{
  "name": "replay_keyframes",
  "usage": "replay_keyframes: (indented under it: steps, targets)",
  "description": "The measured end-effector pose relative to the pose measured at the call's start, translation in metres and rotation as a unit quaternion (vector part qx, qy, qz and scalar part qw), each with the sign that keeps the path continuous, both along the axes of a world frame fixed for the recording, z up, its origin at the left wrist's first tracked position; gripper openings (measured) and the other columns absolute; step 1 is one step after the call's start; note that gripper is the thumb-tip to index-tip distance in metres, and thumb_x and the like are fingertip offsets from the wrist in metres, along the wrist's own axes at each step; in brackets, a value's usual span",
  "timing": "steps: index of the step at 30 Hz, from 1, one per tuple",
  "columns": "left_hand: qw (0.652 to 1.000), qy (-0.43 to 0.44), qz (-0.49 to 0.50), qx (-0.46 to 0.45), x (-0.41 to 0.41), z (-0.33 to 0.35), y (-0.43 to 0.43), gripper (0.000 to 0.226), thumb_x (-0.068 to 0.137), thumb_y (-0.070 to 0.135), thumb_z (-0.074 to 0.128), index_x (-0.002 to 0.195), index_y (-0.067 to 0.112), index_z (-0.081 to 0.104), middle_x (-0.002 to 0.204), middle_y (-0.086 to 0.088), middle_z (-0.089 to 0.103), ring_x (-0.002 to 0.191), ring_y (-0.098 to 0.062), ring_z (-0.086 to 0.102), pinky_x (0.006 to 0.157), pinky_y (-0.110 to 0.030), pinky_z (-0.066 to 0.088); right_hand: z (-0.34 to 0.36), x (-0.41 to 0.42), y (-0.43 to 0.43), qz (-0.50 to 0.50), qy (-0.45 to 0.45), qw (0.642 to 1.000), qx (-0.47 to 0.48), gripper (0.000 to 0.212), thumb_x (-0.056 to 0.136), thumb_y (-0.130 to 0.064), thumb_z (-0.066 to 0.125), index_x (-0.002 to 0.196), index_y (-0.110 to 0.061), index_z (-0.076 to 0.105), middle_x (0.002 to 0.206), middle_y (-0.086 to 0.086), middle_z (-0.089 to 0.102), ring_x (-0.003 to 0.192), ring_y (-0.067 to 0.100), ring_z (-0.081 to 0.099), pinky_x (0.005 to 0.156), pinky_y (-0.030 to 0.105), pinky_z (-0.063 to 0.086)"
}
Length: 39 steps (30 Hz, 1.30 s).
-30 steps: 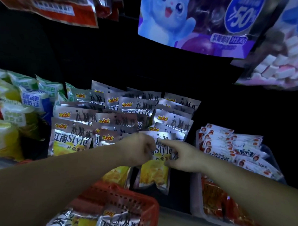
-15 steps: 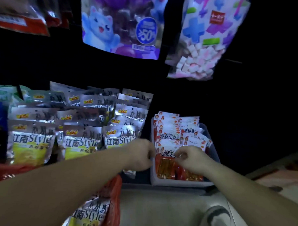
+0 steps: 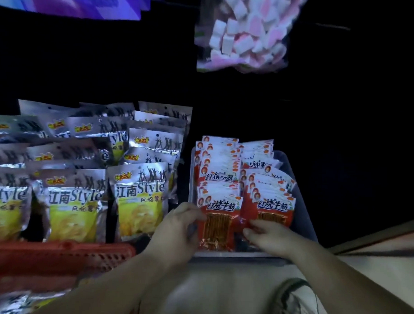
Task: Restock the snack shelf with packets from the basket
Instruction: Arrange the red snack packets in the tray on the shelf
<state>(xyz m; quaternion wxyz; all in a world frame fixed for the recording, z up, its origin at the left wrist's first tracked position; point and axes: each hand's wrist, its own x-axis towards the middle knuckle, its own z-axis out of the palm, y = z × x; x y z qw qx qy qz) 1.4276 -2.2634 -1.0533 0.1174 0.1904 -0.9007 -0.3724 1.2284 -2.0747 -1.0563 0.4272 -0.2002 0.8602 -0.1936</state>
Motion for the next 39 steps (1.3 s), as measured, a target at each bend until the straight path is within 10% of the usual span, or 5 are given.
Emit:
replay_keyframes:
  steps: [8, 20, 26, 30, 39]
  targets:
    - [0.999, -0.047, 0.005, 0.014, 0.023, 0.007, -0.022, 0.046, 0.079, 0.002, 0.066, 0.119, 0.024, 0.069, 0.116, 0.015, 0.058, 0.103, -0.006, 0.060, 0.083, -0.011, 0.047, -0.002, 0.025, -0.016, 0.066, 0.049, 0.993, 0.086, 0.059, 0.095, -0.069, 0.050, 0.140, -0.032, 0.061, 0.151, -0.008, 0.054, 0.136, 0.017, 0.050, 0.115, 0.036, 0.037]
    - [0.999, -0.052, 0.007, 0.016, 0.017, 0.007, -0.024, 0.064, 0.082, 0.007, 0.063, 0.140, 0.034, 0.055, 0.129, 0.019, 0.053, 0.116, -0.004, 0.057, 0.091, -0.019, 0.050, 0.010, -0.001, -0.038, 0.089, 0.070, 0.989, 0.100, 0.090, 0.067, -0.105, 0.019, 0.147, -0.072, -0.004, 0.171, -0.012, 0.008, 0.158, 0.030, -0.005, 0.127, 0.055, 0.005]
    - [0.999, -0.041, 0.023, 0.007, 0.015, 0.002, -0.023, 0.061, 0.085, 0.007, 0.064, 0.140, 0.032, 0.056, 0.131, 0.019, 0.053, 0.113, -0.004, 0.059, 0.074, 0.004, 0.033, 0.009, -0.006, -0.043, 0.081, 0.131, 0.988, 0.015, 0.085, 0.076, -0.086, 0.053, 0.150, -0.045, 0.045, 0.154, -0.013, 0.049, 0.139, 0.015, 0.048, 0.118, 0.041, 0.038]
    - [0.998, -0.026, 0.020, -0.048, 0.017, 0.000, -0.022, 0.050, 0.084, 0.017, 0.072, 0.131, 0.032, 0.064, 0.126, 0.018, 0.058, 0.116, -0.005, 0.057, 0.082, -0.011, 0.049, 0.003, -0.003, -0.045, 0.034, 0.107, 0.994, -0.012, 0.057, 0.081, -0.069, 0.067, 0.124, -0.031, 0.069, 0.115, -0.017, 0.069, 0.105, 0.005, 0.066, 0.100, 0.034, 0.052]
    - [0.999, -0.005, 0.033, -0.028, 0.016, -0.003, -0.026, 0.034, 0.086, 0.026, 0.070, 0.119, 0.033, 0.069, 0.120, 0.024, 0.056, 0.113, 0.000, 0.055, 0.084, -0.007, 0.043, 0.001, 0.026, -0.101, -0.133, 0.072, 0.979, -0.137, 0.033, 0.072, -0.037, 0.093, 0.091, -0.022, 0.069, 0.089, -0.005, 0.075, 0.086, 0.015, 0.071, 0.083, 0.037, 0.059]
